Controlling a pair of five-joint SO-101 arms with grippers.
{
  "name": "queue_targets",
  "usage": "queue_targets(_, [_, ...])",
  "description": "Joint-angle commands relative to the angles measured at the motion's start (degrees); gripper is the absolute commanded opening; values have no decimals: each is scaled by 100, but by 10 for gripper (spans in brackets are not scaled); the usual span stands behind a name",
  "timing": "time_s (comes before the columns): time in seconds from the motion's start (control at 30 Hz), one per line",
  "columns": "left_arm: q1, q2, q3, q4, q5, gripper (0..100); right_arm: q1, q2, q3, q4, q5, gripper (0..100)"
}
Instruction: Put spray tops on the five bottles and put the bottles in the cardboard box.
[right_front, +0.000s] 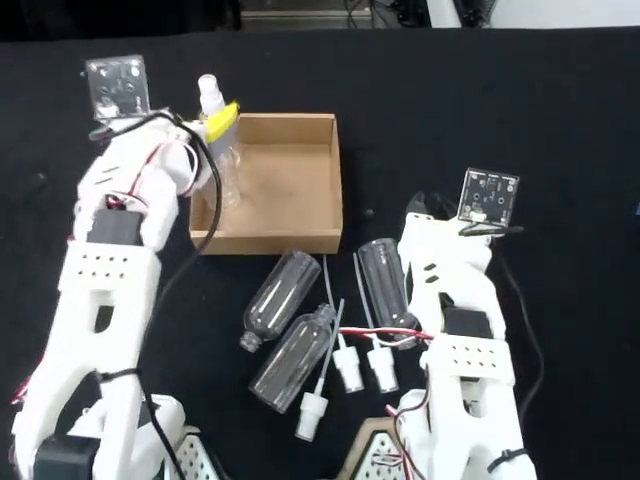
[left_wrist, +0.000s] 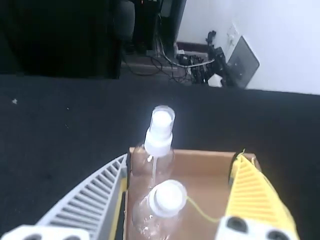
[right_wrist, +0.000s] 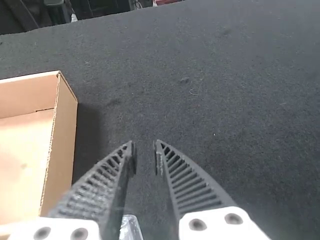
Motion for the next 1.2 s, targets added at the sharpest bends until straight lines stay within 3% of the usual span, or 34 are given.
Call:
queue_targets(0.0, [101, -510, -848, 1037, 0, 300, -79, -101, -22, -149, -9, 47])
queue_targets(0.2, [171, -1011, -1323, 2655, -26, 303, -79, -101, -22, -149, -9, 47])
queue_targets(0.33, [259, -1310, -1455, 3358, -967, 300, -79, -101, 22, -176, -9, 47])
queue_targets(0.43, [743, -1433, -1376, 3833, -1512, 300, -79, -101, 22, -176, -9, 47])
queue_targets(0.63, [1991, -1134, -1385, 4905, -1582, 302, 343, -127, -13, -185, -18, 47])
queue_targets(0.87, [3196, -35, -1349, 5415, -1591, 302, 1248, -127, -215, -176, -387, 47])
queue_targets(1.0, [3521, 387, -1121, 5266, -1600, 301, 1670, -101, -356, -149, -888, 47])
queue_targets(1.17, [3662, 554, -382, 4659, -1626, 304, 1705, -101, -374, -149, -905, 47])
